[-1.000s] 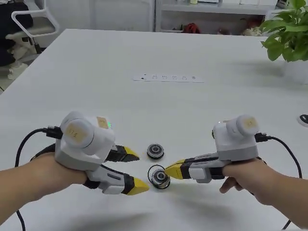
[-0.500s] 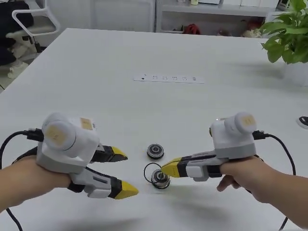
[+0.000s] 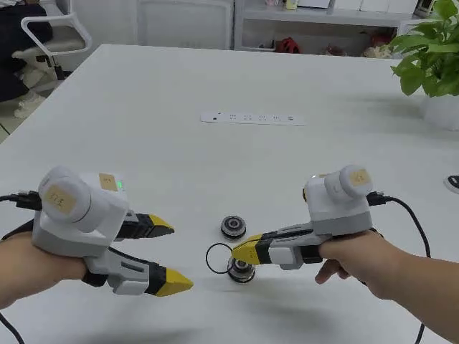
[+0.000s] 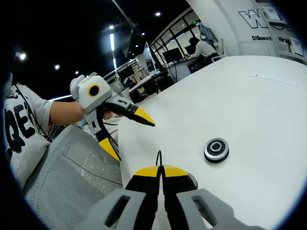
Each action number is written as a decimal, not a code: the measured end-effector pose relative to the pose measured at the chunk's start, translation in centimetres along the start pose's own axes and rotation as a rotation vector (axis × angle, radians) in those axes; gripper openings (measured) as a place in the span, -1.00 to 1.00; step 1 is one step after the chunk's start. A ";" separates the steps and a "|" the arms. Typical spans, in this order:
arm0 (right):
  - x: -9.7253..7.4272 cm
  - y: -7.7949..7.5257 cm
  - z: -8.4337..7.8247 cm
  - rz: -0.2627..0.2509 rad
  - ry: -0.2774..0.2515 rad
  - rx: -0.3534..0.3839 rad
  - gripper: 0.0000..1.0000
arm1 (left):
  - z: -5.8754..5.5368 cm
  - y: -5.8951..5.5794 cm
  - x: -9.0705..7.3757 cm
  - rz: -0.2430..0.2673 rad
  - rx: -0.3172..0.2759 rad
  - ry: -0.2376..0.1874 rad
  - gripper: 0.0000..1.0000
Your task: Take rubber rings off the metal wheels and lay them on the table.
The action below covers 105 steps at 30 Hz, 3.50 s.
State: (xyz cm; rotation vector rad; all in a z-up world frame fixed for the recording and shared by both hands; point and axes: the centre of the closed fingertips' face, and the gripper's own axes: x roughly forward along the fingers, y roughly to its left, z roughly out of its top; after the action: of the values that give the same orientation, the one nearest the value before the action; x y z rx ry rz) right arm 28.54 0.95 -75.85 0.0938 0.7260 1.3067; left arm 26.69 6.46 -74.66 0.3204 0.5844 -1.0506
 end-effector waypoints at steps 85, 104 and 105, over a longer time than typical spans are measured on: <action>-0.3 -1.8 -0.2 -0.100 0.035 -0.158 -0.42 | 0.5 0.9 -0.3 0.026 0.009 0.003 0.15; -2.0 -3.0 -0.9 -0.121 0.012 -0.134 -0.40 | 1.9 1.3 1.9 0.002 0.029 -0.001 0.09; -2.0 -3.0 -1.0 -0.120 0.012 -0.134 -0.40 | 1.9 1.2 2.1 -0.001 0.029 -0.001 0.08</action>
State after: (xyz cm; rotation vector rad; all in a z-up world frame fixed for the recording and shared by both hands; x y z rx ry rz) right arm 30.36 -2.10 -77.13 -0.0648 0.6432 1.2377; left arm 29.11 4.56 -74.34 0.3452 0.5683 -1.0612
